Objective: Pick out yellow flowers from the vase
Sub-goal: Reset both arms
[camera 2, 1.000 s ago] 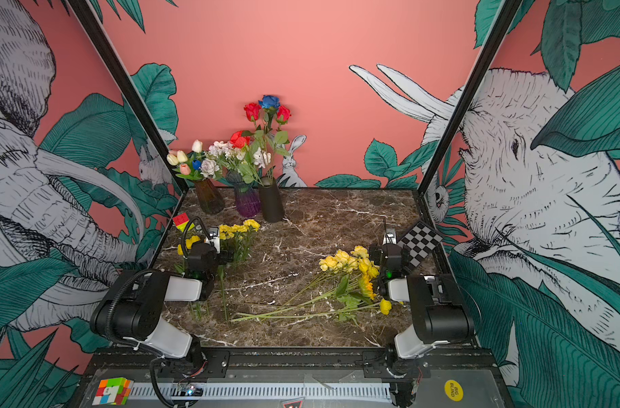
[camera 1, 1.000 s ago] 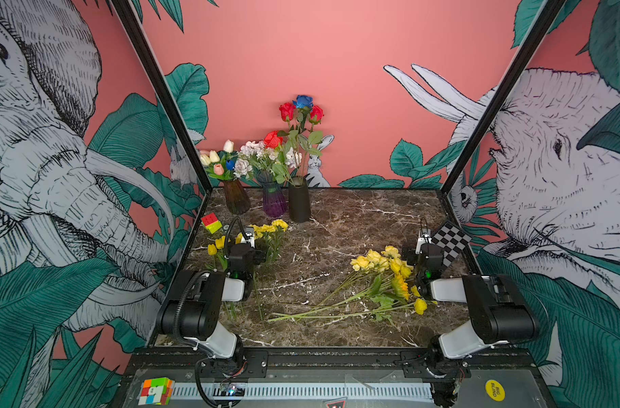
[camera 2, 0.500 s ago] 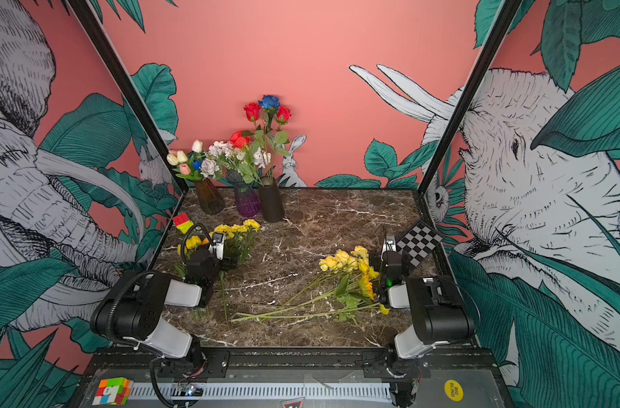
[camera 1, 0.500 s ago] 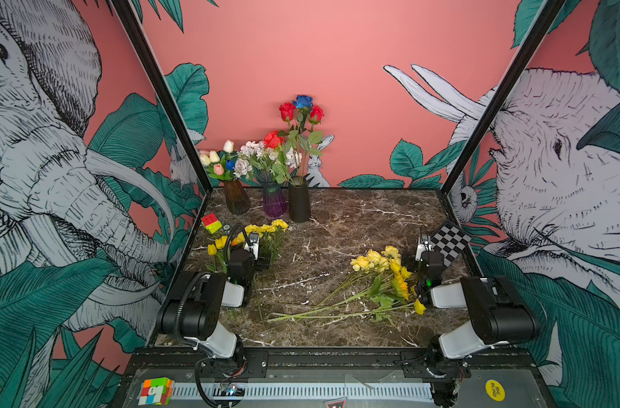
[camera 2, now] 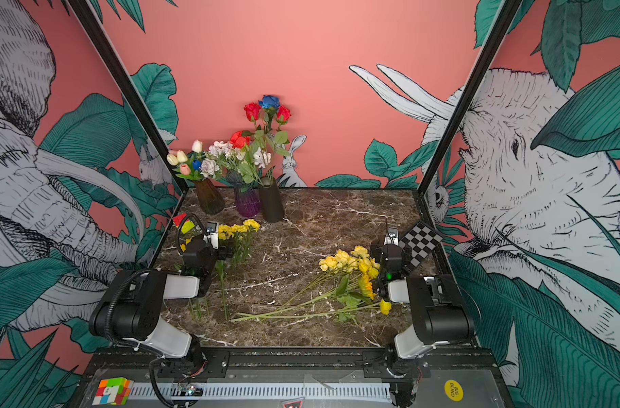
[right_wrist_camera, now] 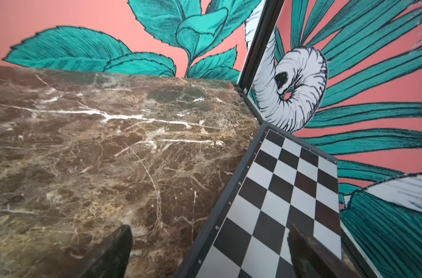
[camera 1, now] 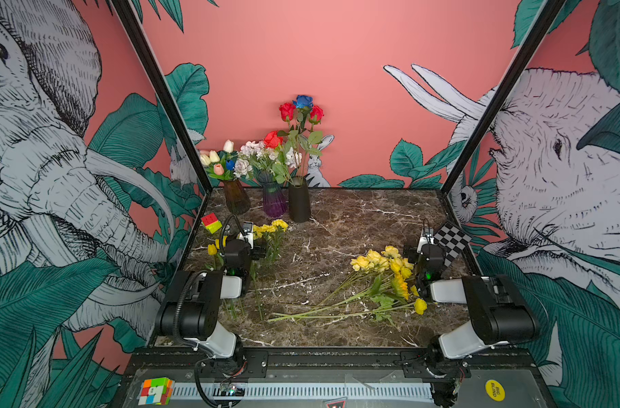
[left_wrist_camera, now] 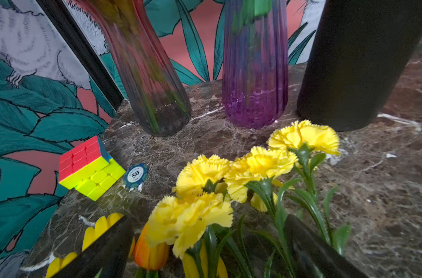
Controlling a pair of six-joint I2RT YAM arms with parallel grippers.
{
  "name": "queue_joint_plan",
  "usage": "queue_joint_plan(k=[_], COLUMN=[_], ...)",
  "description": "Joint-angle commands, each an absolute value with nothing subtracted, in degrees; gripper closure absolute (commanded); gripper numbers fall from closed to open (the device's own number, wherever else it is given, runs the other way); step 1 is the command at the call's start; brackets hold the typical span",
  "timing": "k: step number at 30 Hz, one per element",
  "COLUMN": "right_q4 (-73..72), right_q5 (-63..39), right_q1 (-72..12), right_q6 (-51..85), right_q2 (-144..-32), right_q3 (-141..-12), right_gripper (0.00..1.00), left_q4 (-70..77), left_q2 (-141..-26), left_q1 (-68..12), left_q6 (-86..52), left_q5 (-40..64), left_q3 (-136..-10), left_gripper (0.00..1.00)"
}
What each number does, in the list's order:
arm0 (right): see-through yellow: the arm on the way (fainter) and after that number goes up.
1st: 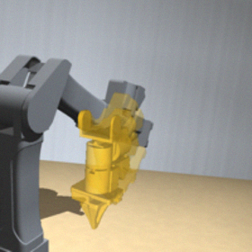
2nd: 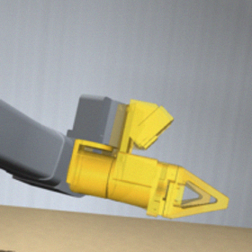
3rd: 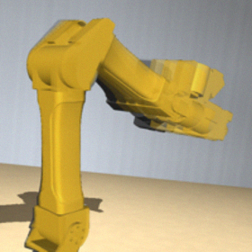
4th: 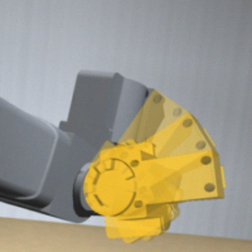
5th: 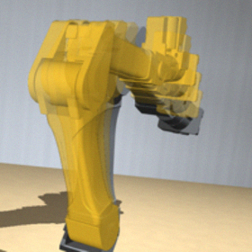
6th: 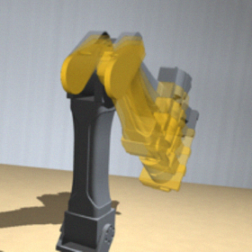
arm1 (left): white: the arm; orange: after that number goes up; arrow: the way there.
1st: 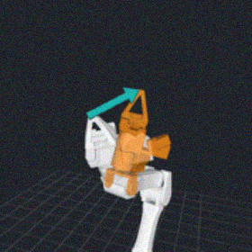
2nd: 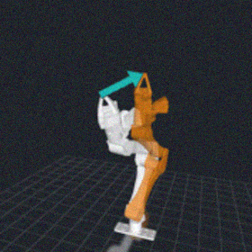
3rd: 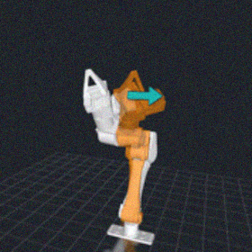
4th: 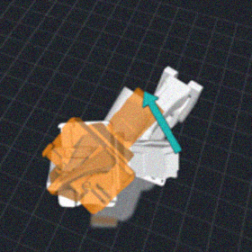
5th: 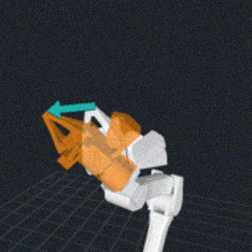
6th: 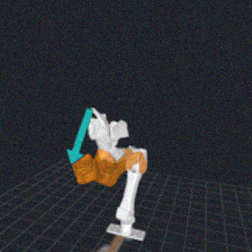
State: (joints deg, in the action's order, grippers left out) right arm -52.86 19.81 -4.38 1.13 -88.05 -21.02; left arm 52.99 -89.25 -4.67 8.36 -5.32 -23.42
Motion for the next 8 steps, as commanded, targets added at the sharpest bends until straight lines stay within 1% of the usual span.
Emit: queue_joint_plan(k=[1, 3, 8], right_q4=[-50.82, -51.57, -51.61], right_q5=[21.42, 21.50, 21.45], right_q1=[-4.56, -4.57, -4.55], right_q6=[2.11, 2.07, 2.04], right_q2=[-87.46, -87.74, -87.54], right_q3=[-21.58, -21.45, -21.22], right_gripper=[0.02, 0.02, 0.02], left_q4=[50.67, 48.74, 50.52], left_q2=[-89.06, -88.90, -88.52], left_q1=[-4.31, -4.16, -4.13], left_q6=[7.20, 7.21, 7.65], left_q5=[-6.85, -5.82, -5.33], left_q3=[-23.33, -24.03, -23.00], left_gripper=[0.01, 0.01, 0.01])
